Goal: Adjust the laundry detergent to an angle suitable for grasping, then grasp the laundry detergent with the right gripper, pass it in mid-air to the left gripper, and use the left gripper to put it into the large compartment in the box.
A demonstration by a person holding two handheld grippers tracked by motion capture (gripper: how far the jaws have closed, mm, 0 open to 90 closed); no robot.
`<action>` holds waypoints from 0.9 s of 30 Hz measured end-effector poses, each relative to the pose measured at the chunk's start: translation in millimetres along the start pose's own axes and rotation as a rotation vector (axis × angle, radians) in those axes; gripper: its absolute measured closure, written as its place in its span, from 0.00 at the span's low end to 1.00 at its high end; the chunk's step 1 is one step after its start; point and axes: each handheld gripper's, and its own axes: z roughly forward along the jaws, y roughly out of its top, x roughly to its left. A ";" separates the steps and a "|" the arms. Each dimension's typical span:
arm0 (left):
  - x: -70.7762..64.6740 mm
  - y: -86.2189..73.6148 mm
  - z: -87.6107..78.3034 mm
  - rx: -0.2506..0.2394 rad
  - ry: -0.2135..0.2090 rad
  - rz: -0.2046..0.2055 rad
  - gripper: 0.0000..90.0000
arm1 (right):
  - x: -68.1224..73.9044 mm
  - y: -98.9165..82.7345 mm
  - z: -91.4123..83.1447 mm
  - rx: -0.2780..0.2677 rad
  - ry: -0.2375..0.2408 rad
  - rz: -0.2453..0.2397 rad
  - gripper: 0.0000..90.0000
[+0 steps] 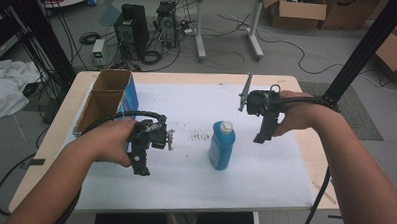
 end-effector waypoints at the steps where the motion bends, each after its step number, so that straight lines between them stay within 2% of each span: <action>1: -0.2 0.9 0.7 0.004 -0.003 0.006 0.00 | 0.1 0.2 0.2 0.001 0.000 -0.001 0.00; 2: -0.7 2.5 2.0 0.027 0.002 0.009 0.00 | -0.3 0.7 0.7 0.001 0.000 -0.004 0.00; 3: -0.7 2.5 2.0 0.027 0.002 0.009 0.00 | -0.3 0.7 0.7 0.001 0.000 -0.004 0.00; 7: -3.0 1.2 2.7 0.011 0.000 0.007 0.00 | -1.5 1.5 0.5 0.001 -0.002 -0.006 0.00; 15: -5.3 -0.6 1.7 0.015 0.004 -0.008 0.00 | -1.6 0.8 -1.3 0.007 -0.006 -0.004 0.00; 27: -8.1 1.6 4.5 0.004 0.003 0.005 0.00 | 4.1 -7.6 -0.1 0.015 -0.001 0.009 0.00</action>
